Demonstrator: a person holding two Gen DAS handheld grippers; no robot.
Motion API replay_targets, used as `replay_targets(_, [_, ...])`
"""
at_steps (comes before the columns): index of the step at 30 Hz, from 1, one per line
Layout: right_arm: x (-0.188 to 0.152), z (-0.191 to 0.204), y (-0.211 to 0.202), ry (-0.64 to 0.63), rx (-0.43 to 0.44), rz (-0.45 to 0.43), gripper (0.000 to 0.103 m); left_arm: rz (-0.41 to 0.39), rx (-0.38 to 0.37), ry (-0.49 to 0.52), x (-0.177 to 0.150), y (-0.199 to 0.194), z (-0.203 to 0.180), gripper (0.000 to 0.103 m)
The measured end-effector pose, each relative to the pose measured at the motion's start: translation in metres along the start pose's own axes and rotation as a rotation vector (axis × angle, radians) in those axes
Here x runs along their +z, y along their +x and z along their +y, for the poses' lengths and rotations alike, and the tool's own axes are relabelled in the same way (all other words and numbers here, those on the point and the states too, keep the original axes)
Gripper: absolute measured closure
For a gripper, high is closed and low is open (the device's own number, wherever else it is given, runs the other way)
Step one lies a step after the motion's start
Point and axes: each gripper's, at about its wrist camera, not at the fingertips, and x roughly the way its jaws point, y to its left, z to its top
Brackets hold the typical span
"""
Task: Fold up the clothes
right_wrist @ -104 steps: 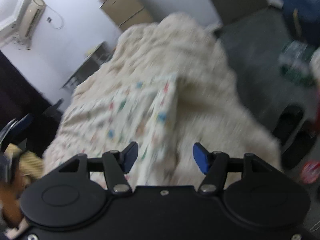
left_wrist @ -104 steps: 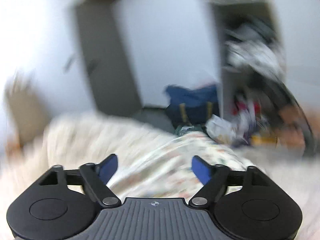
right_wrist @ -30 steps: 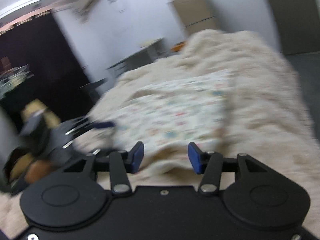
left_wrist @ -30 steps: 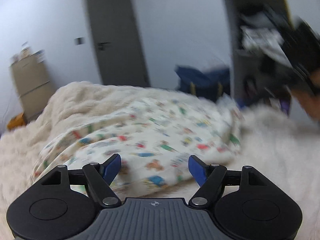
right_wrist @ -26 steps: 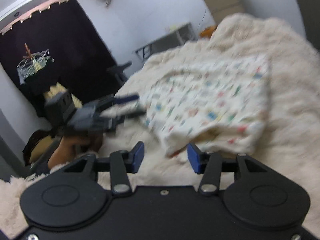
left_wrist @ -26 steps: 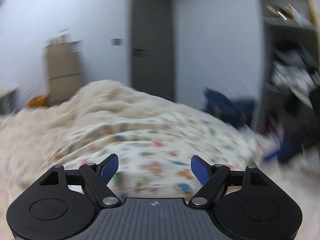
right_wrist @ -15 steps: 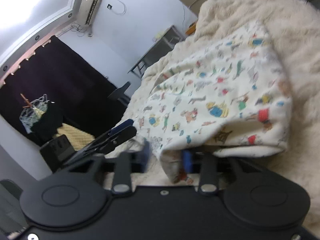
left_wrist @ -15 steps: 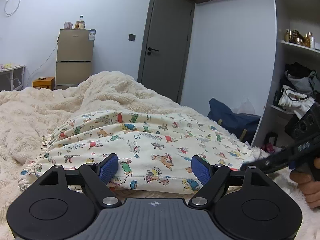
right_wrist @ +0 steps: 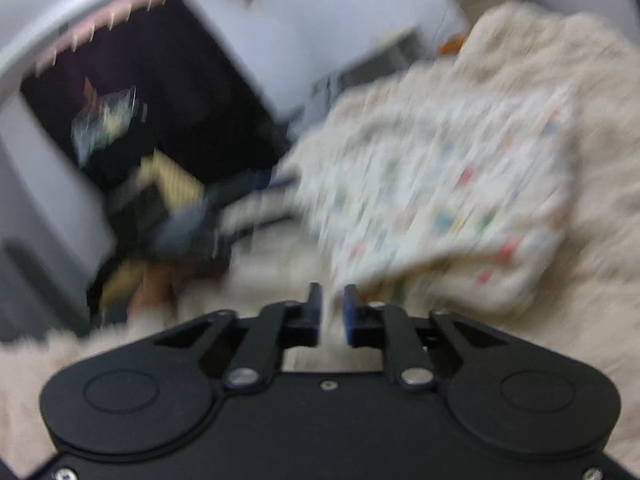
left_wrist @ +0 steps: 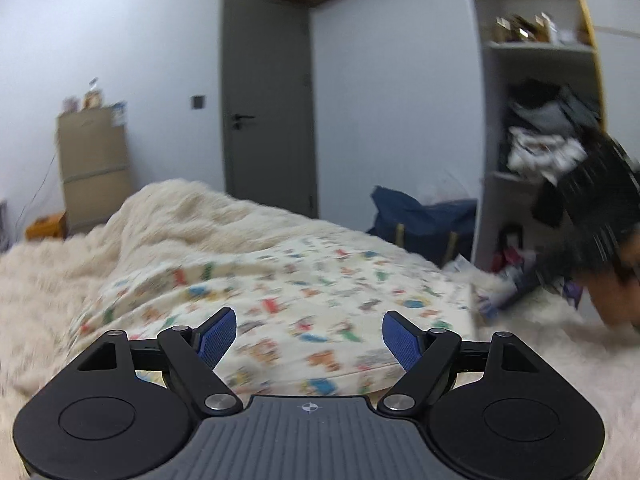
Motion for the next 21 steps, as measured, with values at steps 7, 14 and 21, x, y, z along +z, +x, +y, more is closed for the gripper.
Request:
replay_targets(7, [0.004, -0.026, -0.018, 0.052, -0.186, -0.067, 0.076, 0.088, -0.112, 0.252, 0.019, 0.034, -0.070, 0.036])
replay_targets(14, [-0.024, -0.008, -0.024, -0.208, -0.307, 0.086, 0.076, 0.209, -0.095, 0.272, 0.005, 0.069, -0.088, 0.083])
replay_targets(21, [-0.031, 0.013, 0.003, -0.353, -0.327, 0.052, 0.103, 0.156, -0.135, 0.172, 0.007, 0.057, -0.070, 0.101])
